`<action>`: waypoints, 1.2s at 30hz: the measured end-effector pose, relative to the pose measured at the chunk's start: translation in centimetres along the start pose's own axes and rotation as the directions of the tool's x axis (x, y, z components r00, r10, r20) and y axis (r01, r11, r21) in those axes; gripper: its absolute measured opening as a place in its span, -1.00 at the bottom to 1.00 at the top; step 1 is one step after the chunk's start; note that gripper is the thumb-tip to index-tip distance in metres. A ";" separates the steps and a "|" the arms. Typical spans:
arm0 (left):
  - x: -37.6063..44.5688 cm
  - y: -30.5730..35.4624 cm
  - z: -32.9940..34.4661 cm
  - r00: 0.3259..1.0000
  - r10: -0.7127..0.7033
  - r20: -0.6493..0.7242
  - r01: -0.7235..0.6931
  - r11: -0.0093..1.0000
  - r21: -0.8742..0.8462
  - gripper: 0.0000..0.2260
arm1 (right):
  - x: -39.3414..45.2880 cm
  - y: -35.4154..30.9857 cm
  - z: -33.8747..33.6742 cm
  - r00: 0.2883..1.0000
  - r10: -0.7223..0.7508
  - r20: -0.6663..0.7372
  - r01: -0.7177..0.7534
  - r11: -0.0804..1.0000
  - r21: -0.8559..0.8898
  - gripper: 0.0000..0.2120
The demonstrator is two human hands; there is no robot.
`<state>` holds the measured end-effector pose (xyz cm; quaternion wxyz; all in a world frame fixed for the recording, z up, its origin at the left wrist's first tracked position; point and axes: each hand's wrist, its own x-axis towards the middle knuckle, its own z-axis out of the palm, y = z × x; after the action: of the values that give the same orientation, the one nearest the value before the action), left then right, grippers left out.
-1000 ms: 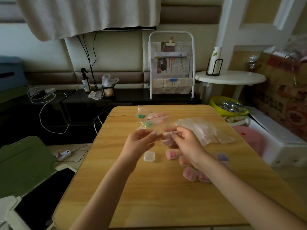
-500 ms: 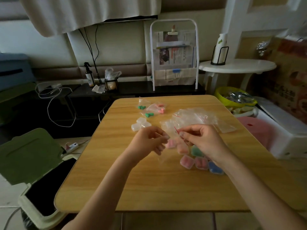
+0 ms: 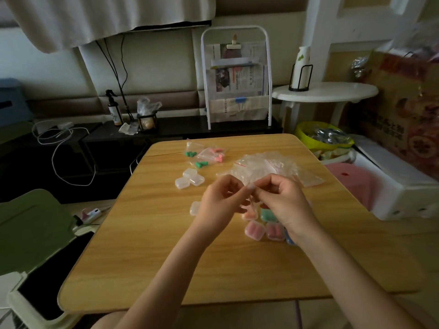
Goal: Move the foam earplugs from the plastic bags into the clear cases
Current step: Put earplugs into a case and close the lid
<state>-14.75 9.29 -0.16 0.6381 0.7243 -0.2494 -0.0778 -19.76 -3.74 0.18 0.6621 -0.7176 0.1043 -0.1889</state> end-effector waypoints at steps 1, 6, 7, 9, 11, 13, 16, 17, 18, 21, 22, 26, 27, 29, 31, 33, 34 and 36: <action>0.0 0.0 -0.1 0.999 -0.032 0.000 0.032 0.998 -0.045 -0.76 | 0.0 0.0 0.0 1.000 -0.007 0.010 0.007 1.000 -0.012 -0.98; -0.2 0.1 -0.4 0.993 -0.113 0.036 0.117 0.983 -0.143 -0.84 | -0.3 -0.1 0.3 0.994 -0.090 0.069 0.094 0.994 -0.061 -0.88; -0.2 0.1 -0.3 0.993 -0.110 0.040 0.115 0.983 -0.145 -0.87 | -0.3 -0.1 0.3 0.990 -0.116 0.076 0.122 0.989 -0.083 -0.85; -0.3 0.3 0.0 0.992 -0.120 0.038 0.125 0.978 -0.167 -0.93 | -0.4 0.1 0.3 0.984 -0.160 0.085 0.170 0.976 -0.133 -0.79; -0.2 0.3 0.2 0.990 -0.138 0.030 0.141 0.971 -0.192 -0.96 | -0.4 0.2 0.2 0.975 -0.205 0.090 0.219 0.956 -0.196 -0.75; -0.1 0.1 0.3 0.989 -0.144 0.028 0.147 0.966 -0.211 -0.94 | -0.4 0.2 0.2 0.970 -0.227 0.083 0.239 0.947 -0.213 -0.73; 0.1 -0.1 0.0 0.986 -0.164 0.042 0.170 0.952 -0.254 -0.88 | 0.0 0.2 0.0 0.985 -0.164 0.062 0.170 0.979 -0.114 -0.72; 0.2 -0.2 -0.2 0.984 -0.173 0.041 0.177 0.947 -0.267 -0.87 | 0.1 0.2 -0.1 0.989 -0.133 0.062 0.138 0.987 -0.086 -0.72; 0.3 -0.3 -0.4 0.983 -0.179 0.036 0.182 0.944 -0.277 -0.86 | 0.2 0.3 -0.2 0.992 -0.104 0.065 0.108 0.993 -0.054 -0.72; 0.4 -0.5 -0.5 0.988 -0.151 -0.022 0.144 0.970 -0.194 -0.88 | 0.2 0.4 -0.1 0.993 -0.096 0.074 0.100 0.994 -0.053 -0.72; 0.4 -0.5 -0.3 0.992 -0.116 -0.049 0.108 0.985 -0.134 -0.89 | 0.1 0.5 0.1 0.990 -0.121 0.073 0.128 0.987 -0.098 -0.72; 0.0 -0.6 0.9 0.990 0.028 -0.136 -0.021 0.998 0.054 -0.87 | -0.7 1.0 0.9 0.955 -0.258 0.144 0.293 0.893 -0.341 -0.70; -0.1 -0.6 1.2 0.987 0.048 -0.155 -0.036 0.996 0.079 -0.86 | -0.9 1.1 1.1 0.945 -0.277 0.171 0.323 0.865 -0.385 -0.70; -0.5 -0.8 1.9 0.981 0.068 -0.185 -0.048 0.993 0.109 -0.84 | -1.1 1.4 1.5 0.924 -0.334 0.184 0.381 0.818 -0.431 -0.69; -0.7 -0.9 2.4 0.976 0.093 -0.195 -0.058 0.982 0.182 -0.80 | -1.1 1.7 2.1 0.895 -0.418 0.157 0.441 0.772 -0.458 -0.69; -0.7 -1.1 2.5 0.975 0.134 -0.177 -0.079 0.955 0.284 -0.76 | -1.2 1.9 2.5 0.865 -0.484 0.129 0.480 0.728 -0.490 -0.69; -0.7 -1.2 2.5 0.974 0.155 -0.168 -0.092 0.939 0.332 -0.75 | -1.1 2.0 2.6 0.860 -0.497 0.120 0.485 0.720 -0.496 -0.69; -0.6 -1.3 2.3 0.965 0.213 -0.155 -0.125 0.889 0.441 -0.76 | -1.1 2.2 2.7 0.857 -0.502 0.118 0.487 0.710 -0.509 -0.68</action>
<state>-15.94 7.57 -1.94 0.4901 0.8258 -0.2575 0.1076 -19.49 -1.08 -2.27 0.3657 -0.8681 -0.0347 -0.3338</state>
